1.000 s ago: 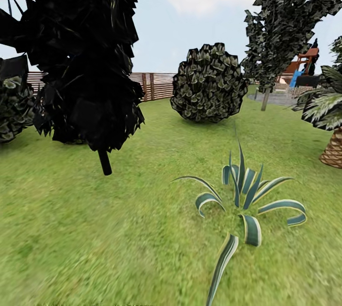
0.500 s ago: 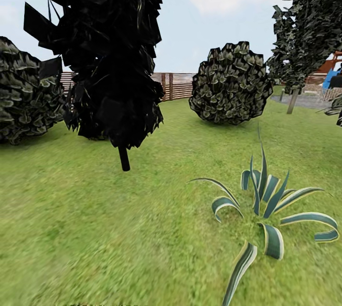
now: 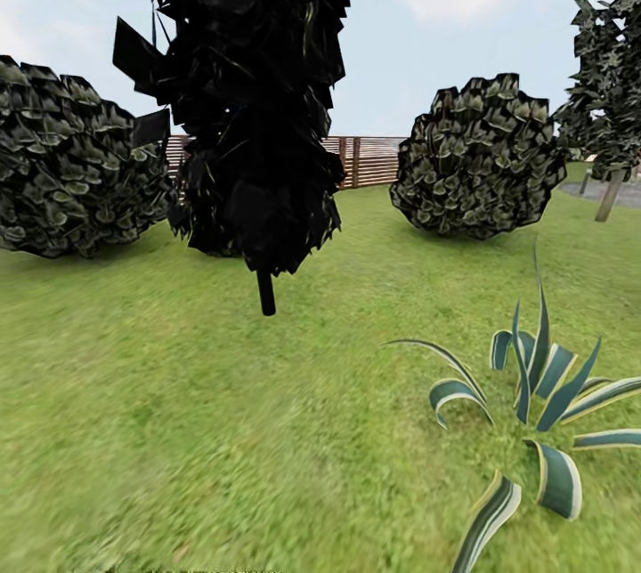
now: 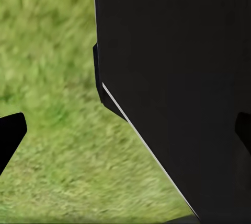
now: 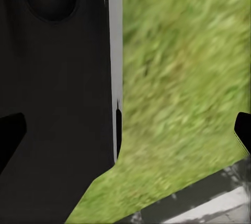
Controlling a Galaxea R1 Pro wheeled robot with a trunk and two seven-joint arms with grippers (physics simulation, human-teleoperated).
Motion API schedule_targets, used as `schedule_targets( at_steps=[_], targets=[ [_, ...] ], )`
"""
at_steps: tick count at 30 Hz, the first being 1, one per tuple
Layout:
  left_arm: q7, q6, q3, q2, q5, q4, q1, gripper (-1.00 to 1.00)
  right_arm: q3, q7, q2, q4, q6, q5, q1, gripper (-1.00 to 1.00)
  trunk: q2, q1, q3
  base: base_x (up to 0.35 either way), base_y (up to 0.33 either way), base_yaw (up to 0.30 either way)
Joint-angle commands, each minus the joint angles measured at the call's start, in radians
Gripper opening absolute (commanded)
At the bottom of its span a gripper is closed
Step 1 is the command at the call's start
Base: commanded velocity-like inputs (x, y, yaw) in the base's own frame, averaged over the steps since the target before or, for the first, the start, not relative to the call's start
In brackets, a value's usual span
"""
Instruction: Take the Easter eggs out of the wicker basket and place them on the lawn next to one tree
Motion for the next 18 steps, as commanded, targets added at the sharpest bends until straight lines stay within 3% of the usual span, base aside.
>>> schedule_targets(
  at_steps=[1,18],
  targets=[
    [0.000,0.000,0.000,0.000,0.000,-0.002,0.001,1.00,-0.001,0.000,0.000,0.000,0.000,0.000,0.000,1.00,0.000,0.000,-0.001,0.000,0.000,0.266],
    [0.000,0.000,0.000,0.000,0.000,-0.002,0.001,1.00,-0.002,0.000,-0.001,0.000,0.000,0.000,0.000,1.00,0.000,0.000,-0.001,0.000,0.000,0.266]
  ],
)
